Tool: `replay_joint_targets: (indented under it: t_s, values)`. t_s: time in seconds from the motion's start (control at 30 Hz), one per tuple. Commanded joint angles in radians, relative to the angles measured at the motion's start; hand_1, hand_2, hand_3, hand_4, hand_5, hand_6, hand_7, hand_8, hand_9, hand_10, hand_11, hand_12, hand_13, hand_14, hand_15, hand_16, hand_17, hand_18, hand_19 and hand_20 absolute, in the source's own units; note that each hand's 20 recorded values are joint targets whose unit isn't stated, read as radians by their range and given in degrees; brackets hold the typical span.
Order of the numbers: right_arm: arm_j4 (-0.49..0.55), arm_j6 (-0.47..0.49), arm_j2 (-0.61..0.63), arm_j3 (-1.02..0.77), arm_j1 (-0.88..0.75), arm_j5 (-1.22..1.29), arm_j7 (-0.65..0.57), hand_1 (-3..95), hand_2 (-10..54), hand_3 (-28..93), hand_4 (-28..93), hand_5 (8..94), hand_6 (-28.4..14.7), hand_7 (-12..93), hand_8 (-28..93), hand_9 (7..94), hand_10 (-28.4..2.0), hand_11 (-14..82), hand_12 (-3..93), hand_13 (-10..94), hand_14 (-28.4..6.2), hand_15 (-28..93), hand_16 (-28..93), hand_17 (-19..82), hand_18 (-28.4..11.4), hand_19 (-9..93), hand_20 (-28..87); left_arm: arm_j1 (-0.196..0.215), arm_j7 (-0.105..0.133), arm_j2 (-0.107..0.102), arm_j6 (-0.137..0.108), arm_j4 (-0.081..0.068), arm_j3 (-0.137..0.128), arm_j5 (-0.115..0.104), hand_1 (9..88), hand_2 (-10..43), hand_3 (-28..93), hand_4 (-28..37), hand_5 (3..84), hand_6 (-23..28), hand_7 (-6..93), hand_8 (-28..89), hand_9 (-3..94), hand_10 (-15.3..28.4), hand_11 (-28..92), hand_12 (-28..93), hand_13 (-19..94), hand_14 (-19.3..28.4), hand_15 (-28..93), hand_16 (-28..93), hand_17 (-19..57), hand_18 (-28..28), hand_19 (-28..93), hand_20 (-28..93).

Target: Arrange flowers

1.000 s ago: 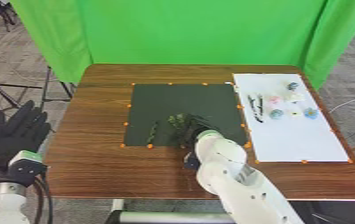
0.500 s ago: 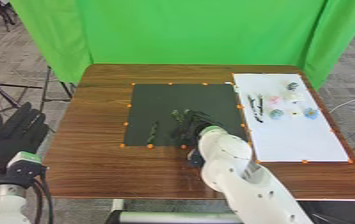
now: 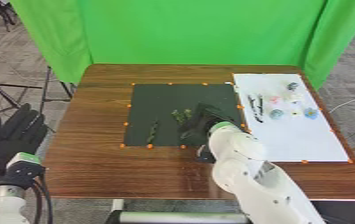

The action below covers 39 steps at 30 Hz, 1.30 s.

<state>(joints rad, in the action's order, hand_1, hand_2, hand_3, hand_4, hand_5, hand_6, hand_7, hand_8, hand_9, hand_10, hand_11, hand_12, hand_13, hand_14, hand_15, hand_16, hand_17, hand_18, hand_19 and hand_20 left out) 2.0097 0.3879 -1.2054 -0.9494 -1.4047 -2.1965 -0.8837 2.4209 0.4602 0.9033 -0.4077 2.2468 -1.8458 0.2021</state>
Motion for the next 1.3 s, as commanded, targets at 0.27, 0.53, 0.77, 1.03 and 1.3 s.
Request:
replay_joint_targets:
  t_s: [0.27, 0.53, 0.77, 1.03, 1.3]
  values:
    - [-0.094, -0.061, 0.282, -0.122, 0.058, -0.061, -0.048, 26.2, -9.5, 67, -19, 66.5, -8.9, 15, -8, 77.2, -16.9, 41.2, 33.6, 73, -13.6, 69, 38, 45, -26.9, 93, 42, 0.062, 0.027, 0.011, -0.008, 0.02, -0.043, -0.014, 21.5, 11.3, 72, -28.3, 35.6, 7.2, 16.9, -11, 29.6, 13.1, 21, 8, 18, 11.7, 29, -10, -4.4, 7.6, 22, 6]
    - [-0.215, -0.063, 0.309, -0.047, 0.153, -0.059, -0.032, 26.9, -9.5, 67, -21, 64.7, -9.0, 14, -7, 76.8, -17.0, 41.4, 33.5, 73, -13.6, 69, 38, 45, -26.9, 93, 42, 0.059, 0.04, 0.01, -0.006, 0.018, -0.033, -0.017, 21.5, 11.3, 72, -28.3, 35.6, 7.2, 16.9, -11, 29.6, 13.2, 21, 8, 18, 11.7, 29, -10, -4.4, 7.6, 22, 6]
    - [-0.322, -0.066, 0.296, 0.024, 0.246, -0.054, -0.025, 27.1, -9.5, 67, -22, 64.0, -8.7, 14, -8, 76.6, -16.8, 42.1, 33.4, 73, -13.4, 70, 38, 45, -26.8, 93, 42, 0.06, 0.043, 0.012, -0.007, 0.017, -0.025, -0.02, 21.6, 11.4, 72, -28.3, 35.6, 7.3, 16.8, -11, 29.5, 13.1, 21, 8, 18, 11.7, 29, -10, -4.3, 7.6, 22, 6]
    - [-0.417, -0.022, 0.279, 0.058, 0.289, -0.01, -0.052, 28.0, -9.5, 68, -23, 64.1, -8.6, 14, -8, 76.7, -16.6, 42.6, 33.2, 73, -13.3, 70, 38, 45, -26.7, 93, 43, 0.058, 0.037, 0.015, -0.009, 0.016, -0.021, -0.018, 21.6, 11.3, 72, -28.3, 35.5, 7.3, 16.8, -11, 29.5, 13.2, 21, 8, 18, 11.7, 29, -10, -4.4, 7.7, 22, 6]
    - [-0.463, 0.008, 0.257, 0.042, 0.261, 0.017, -0.058, 30.8, -9.5, 71, -23, 64.8, -7.6, 16, -8, 77.4, -16.2, 43.0, 33.2, 73, -13.1, 70, 38, 45, -26.4, 93, 43, 0.061, 0.03, 0.017, -0.009, 0.019, -0.027, -0.018, 21.6, 11.4, 72, -28.3, 35.6, 7.3, 16.8, -11, 29.4, 13.2, 21, 8, 18, 11.7, 29, -10, -4.4, 7.7, 22, 6]
